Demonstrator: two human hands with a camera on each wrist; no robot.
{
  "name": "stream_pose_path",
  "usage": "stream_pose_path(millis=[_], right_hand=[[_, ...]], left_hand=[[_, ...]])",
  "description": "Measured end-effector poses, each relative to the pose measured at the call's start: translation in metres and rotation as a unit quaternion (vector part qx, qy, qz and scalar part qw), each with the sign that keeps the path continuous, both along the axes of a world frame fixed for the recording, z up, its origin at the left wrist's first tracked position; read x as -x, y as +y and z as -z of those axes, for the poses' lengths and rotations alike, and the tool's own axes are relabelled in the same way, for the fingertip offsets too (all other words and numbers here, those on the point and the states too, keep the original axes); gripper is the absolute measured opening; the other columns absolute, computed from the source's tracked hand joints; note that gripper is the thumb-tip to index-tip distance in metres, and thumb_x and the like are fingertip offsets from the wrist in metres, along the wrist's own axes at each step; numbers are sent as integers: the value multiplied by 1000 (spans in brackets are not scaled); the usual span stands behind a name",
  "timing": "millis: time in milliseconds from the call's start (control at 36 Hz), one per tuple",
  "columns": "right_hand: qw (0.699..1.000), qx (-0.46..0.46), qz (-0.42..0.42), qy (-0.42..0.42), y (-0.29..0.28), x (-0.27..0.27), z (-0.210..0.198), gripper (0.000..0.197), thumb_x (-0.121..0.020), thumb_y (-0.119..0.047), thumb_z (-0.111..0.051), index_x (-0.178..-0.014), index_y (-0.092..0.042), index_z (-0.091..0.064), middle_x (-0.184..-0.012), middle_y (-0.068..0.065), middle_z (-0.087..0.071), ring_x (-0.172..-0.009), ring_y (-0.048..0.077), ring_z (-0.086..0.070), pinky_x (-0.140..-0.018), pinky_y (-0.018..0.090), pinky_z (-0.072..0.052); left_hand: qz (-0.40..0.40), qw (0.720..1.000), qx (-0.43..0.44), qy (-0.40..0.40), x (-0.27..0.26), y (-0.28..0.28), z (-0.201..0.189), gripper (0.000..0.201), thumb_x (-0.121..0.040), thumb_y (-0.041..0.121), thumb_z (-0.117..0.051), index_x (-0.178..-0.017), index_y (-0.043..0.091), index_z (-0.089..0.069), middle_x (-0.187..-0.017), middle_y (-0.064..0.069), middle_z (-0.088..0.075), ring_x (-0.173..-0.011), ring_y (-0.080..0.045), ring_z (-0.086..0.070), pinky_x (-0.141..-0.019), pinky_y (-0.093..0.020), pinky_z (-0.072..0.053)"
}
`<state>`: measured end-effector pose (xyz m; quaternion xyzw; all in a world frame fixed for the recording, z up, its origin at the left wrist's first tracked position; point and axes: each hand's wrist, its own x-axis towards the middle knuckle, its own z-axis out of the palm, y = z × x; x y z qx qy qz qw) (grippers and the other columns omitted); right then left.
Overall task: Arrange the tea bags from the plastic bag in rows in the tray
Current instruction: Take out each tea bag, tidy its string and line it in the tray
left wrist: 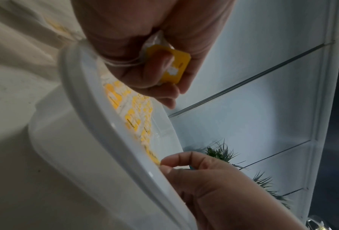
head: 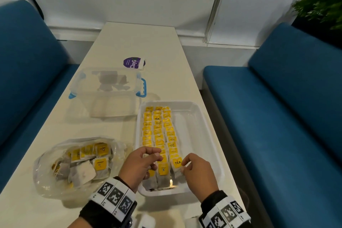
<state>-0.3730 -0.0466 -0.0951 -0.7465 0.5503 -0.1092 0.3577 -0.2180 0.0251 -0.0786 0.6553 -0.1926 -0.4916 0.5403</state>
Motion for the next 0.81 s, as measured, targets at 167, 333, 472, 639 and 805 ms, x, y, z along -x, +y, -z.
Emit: stream_pose_path(millis=[167, 333, 472, 639, 805], right_hand=[[996, 10, -50, 69, 0, -7, 2, 20, -86, -10, -46, -86, -27, -57, -81, -8, -55, -77, 13, -55, -68, 24, -44], [989, 7, -99, 113, -1, -10, 4, 23, -83, -12, -48, -88, -28, -64, -85, -10, -54, -79, 12, -51, -66, 23, -38], [988, 9, -101, 117, -2, -10, 2, 25, -85, -14, -51, -90, -27, -72, -86, -8, -53, -96, 14, -55, -72, 23, -40], [995, 37, -88, -29, -2, -13, -31, 8, -86, -25, -60, -80, -27, -64, -85, -8, -54, -84, 7, -53, -71, 20, -40], [973, 0, -150, -173, 10, -27, -62, 24, -78, -5, -66, -82, -28, -70, -82, -6, -62, -68, 1, -54, -69, 14, -45]], left_hand=[[1, 1000, -5, -5, 0, 1, 0, 10, -90, 5, -55, -93, 8, -65, -77, -7, -66, -46, -7, -49, -35, -15, -27], [16, 1000, -9, -3, 0, 1, -2, 14, -93, 6, -50, -94, 7, -64, -77, -8, -64, -48, -10, -48, -34, -15, -26], [2, 999, -9, 48, 0, -2, -5, 27, -100, 15, -37, -95, 8, -62, -76, -9, -63, -45, -10, -49, -35, -14, -25], [-13, 995, -1, 96, 3, -3, -11, 34, -101, 24, -31, -98, 11, -62, -79, -9, -68, -51, -14, -57, -44, -18, -31], [-32, 982, 30, 186, 3, -6, -20, 35, -102, 26, -32, -103, 8, -62, -83, -13, -65, -52, -18, -59, -51, -26, -51]])
